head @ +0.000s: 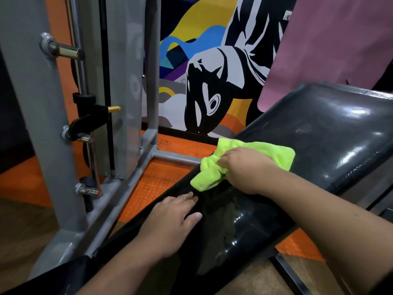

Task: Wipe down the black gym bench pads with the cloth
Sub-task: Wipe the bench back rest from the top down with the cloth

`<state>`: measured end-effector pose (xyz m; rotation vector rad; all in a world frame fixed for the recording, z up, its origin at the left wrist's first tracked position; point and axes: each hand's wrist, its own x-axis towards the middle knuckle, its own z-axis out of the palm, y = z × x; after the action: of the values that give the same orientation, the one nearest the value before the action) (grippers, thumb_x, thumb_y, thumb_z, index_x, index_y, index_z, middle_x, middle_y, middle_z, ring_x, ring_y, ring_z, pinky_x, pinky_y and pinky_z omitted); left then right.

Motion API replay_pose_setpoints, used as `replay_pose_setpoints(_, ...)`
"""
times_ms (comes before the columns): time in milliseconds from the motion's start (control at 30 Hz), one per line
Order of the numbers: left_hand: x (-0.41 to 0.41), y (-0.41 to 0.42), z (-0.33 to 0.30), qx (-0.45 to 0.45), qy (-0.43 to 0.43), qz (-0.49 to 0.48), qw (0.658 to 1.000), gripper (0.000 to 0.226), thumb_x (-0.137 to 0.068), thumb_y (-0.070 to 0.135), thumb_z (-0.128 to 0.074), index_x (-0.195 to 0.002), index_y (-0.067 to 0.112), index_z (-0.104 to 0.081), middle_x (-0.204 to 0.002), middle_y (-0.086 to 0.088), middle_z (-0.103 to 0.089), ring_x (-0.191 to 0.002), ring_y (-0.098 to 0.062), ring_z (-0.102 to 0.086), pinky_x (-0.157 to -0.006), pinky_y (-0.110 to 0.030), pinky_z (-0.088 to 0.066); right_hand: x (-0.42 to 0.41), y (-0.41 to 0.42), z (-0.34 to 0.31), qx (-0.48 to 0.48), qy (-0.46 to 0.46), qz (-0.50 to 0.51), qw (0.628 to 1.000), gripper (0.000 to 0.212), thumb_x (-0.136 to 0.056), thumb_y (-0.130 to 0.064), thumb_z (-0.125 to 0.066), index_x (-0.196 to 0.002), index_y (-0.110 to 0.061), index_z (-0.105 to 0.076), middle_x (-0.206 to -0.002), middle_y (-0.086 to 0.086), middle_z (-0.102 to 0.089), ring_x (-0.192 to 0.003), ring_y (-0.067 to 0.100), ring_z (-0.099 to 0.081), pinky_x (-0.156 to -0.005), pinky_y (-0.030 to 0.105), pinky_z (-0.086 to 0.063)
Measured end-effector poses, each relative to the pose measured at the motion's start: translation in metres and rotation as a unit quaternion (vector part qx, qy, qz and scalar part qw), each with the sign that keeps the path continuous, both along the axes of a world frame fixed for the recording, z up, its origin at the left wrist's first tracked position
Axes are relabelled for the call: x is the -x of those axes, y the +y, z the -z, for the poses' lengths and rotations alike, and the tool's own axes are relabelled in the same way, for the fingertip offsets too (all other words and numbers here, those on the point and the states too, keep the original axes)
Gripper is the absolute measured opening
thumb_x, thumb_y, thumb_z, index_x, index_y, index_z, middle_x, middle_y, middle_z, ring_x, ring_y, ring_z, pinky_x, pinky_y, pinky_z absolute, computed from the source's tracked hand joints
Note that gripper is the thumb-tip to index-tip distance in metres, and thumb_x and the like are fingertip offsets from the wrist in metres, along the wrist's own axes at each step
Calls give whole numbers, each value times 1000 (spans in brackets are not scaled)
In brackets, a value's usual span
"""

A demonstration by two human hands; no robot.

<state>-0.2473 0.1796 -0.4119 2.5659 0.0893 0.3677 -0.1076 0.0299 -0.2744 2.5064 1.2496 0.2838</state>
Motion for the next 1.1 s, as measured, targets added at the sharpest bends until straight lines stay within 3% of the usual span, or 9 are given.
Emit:
replay_pose_setpoints(67,0,0,0,1,4,-7,1000,55,-96,56,-37,-148,38,-31,-154,22,-26,-140,-4,-25,-115,-34,-26,-1,11,-1,2,-27,4,1000,21,-86,-13,-50,-100,-24,-59,-111,2,-65,-111,26,-56,-101,41,-45)
replay_pose_setpoints(133,0,0,0,-1,2,-9,1000,54,-96,55,-37,-147,38,-33,-154,22,-28,-140,-5,-26,-115,-34,-27,1,16,5,11,-44,-18,999,26,-88,-14,-50,-108,-23,-62,-115,2,-64,-114,25,-55,-105,42,-41)
replay_pose_setpoints(533,1,0,1,9,-1,1,1000,54,-96,56,-37,-147,39,-32,-154,23,-27,-139,-2,-25,-115,-31,-25,0,20,13,24,-32,-11,999,27,-88,-14,-48,-110,-23,-62,-118,2,-64,-114,24,-56,-107,42,-39)
replay_pose_setpoints(667,0,3,1,4,6,3,1000,55,-97,56,-37,-148,39,-29,-155,23,-24,-141,-3,-23,-116,-31,-24,-5,37,12,-2,-60,4,998,25,-86,-14,-50,-105,-20,-64,-109,3,-66,-107,26,-58,-105,43,-41)
replay_pose_setpoints(767,1,3,3,8,5,12,1000,54,-96,57,-35,-148,40,-30,-155,24,-25,-140,-2,-24,-116,-31,-25,-9,33,16,27,-31,-10,999,21,-87,-13,-49,-101,-22,-62,-108,2,-65,-107,26,-58,-103,43,-43)
replay_pose_setpoints(867,0,4,5,19,1,11,1000,54,-96,57,-36,-148,41,-30,-154,25,-25,-140,-1,-23,-116,-31,-24,-13,33,4,25,-5,26,999,16,-85,-10,-48,-91,-21,-57,-99,2,-63,-97,26,-60,-90,41,-52)
replay_pose_setpoints(967,0,4,6,25,0,6,1000,55,-96,57,-37,-148,41,-30,-154,25,-24,-141,-2,-22,-116,-32,-23,-15,44,8,19,-45,3,999,23,-86,-13,-50,-102,-19,-64,-102,2,-66,-99,26,-60,-97,41,-47)
replay_pose_setpoints(1033,0,4,6,27,0,11,1000,54,-96,57,-37,-148,41,-30,-154,25,-25,-141,-2,-22,-116,-32,-23,-16,42,11,40,-14,-2,999,17,-86,-14,-49,-98,-21,-60,-104,3,-65,-101,28,-60,-97,44,-49)
replay_pose_setpoints(1100,1,3,6,30,2,12,999,55,-96,57,-37,-148,41,-29,-154,26,-24,-141,-2,-21,-116,-30,-22,-18,38,7,41,21,23,999,17,-86,-14,-47,-95,-26,-55,-103,4,-63,-99,29,-60,-87,45,-54)
